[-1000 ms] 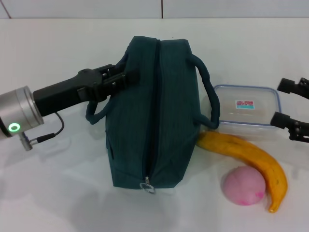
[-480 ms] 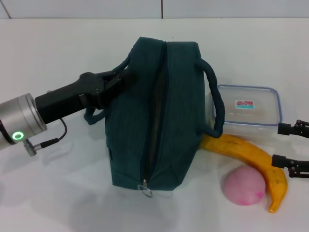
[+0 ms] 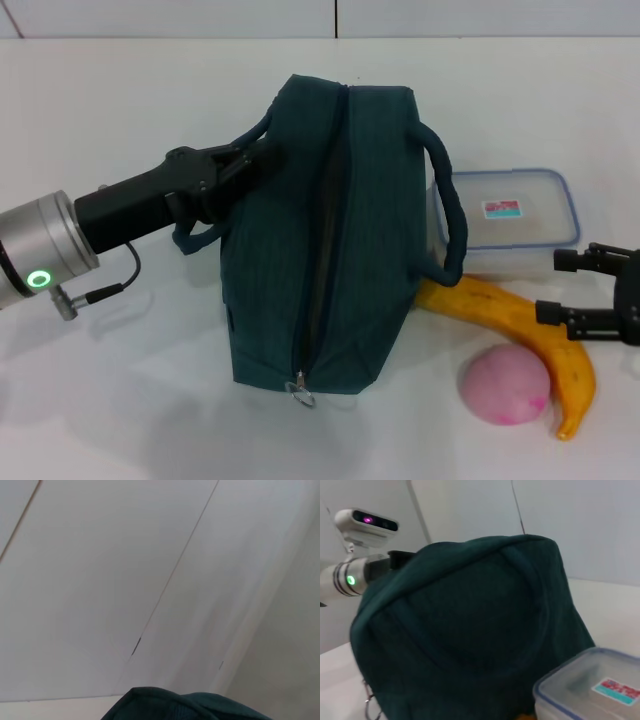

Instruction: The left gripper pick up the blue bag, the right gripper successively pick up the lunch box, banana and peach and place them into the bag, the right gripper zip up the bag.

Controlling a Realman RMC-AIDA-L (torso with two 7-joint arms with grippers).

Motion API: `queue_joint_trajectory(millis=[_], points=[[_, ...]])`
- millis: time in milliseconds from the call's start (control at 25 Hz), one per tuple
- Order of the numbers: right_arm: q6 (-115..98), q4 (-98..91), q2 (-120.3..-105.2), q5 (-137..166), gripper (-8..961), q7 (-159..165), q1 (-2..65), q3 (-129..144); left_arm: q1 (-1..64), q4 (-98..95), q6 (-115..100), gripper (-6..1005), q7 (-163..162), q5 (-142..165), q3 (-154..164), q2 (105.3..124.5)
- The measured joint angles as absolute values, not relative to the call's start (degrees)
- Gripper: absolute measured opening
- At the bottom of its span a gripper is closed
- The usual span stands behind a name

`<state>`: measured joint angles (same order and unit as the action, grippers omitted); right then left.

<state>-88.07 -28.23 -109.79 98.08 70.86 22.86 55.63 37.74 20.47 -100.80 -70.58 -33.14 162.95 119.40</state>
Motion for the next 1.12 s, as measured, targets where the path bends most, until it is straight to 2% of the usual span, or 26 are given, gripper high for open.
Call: queue_joint_trajectory(millis=[560,840,1120], points=[[-81.6,-28.5,-110.11,97.9,769,75.9,23.4,51.1,37.7,20.5,-100.7,39,-70.6,-33.7,162.9,119.44],[-84.0,-22.7,-112.67,89.7,764,75.5,20.5,35.0,38.1,20.5,-100.7,39,-70.6,-33.9,162.9,119.45],[-78.5,-8.8,-113.92,78.6,759,76.0,23.3,29.1,38.9,20.5,-100.7,39,-70.4,-33.9,162.9,119.51]])
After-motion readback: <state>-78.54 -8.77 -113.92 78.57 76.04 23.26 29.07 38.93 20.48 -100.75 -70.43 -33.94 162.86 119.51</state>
